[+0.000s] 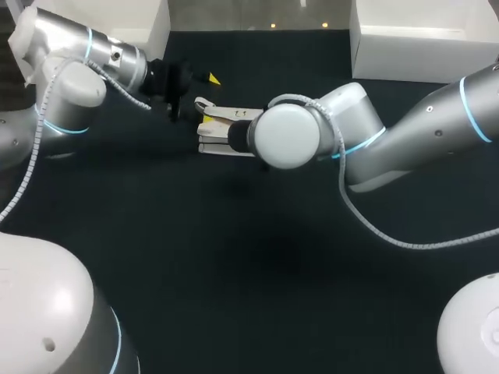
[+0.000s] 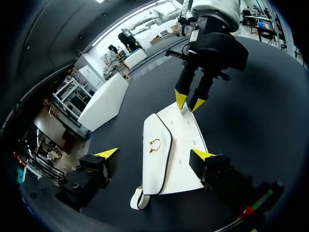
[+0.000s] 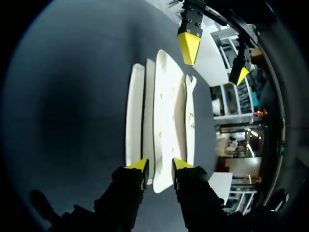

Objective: Pick up the bag, open it, inspect its contents, close it, and place it on the opposite side

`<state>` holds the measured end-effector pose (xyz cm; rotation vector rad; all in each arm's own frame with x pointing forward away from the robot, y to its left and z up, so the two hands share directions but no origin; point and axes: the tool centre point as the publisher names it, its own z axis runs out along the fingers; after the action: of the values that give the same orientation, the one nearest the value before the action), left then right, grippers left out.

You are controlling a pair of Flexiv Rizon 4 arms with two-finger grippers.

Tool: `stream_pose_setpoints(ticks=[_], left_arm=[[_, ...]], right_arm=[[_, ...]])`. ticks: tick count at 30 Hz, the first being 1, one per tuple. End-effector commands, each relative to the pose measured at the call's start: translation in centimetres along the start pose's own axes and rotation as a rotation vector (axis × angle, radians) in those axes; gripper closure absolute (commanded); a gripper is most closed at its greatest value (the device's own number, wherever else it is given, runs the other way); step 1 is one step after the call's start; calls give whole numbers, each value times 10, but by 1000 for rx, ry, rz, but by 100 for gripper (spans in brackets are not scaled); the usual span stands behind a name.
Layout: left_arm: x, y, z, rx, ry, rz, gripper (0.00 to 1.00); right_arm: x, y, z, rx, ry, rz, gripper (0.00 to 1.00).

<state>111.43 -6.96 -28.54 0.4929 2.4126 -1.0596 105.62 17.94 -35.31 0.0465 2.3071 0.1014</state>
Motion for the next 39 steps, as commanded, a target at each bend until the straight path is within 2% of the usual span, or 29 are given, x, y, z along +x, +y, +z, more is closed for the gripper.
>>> stream_pose_setpoints(ticks=[1,9,13,17,21,28,39], left_arm=[[4,-8,-17,-107,20,-42,0],[13,-3,-37,-167,66,-133,0],[20,0,-41,-211,107,-163,0],[27,4,-43,-251,158,-191,0],[32,7,-42,-301,184,-211,0],[32,8,-44,-294,235,-303,0],[33,15,-37,-323,345,-380,0]], right_arm=[[-3,-2,-8,1,32,-10,0],[-17,-2,-29,-13,147,-11,0],[-26,-1,-37,-4,211,-24,0],[-37,-4,-42,-28,283,14,0],[-44,-5,-40,-16,336,19,0],[-55,-6,-41,3,391,34,0],[-71,-18,-29,-45,506,120,0]])
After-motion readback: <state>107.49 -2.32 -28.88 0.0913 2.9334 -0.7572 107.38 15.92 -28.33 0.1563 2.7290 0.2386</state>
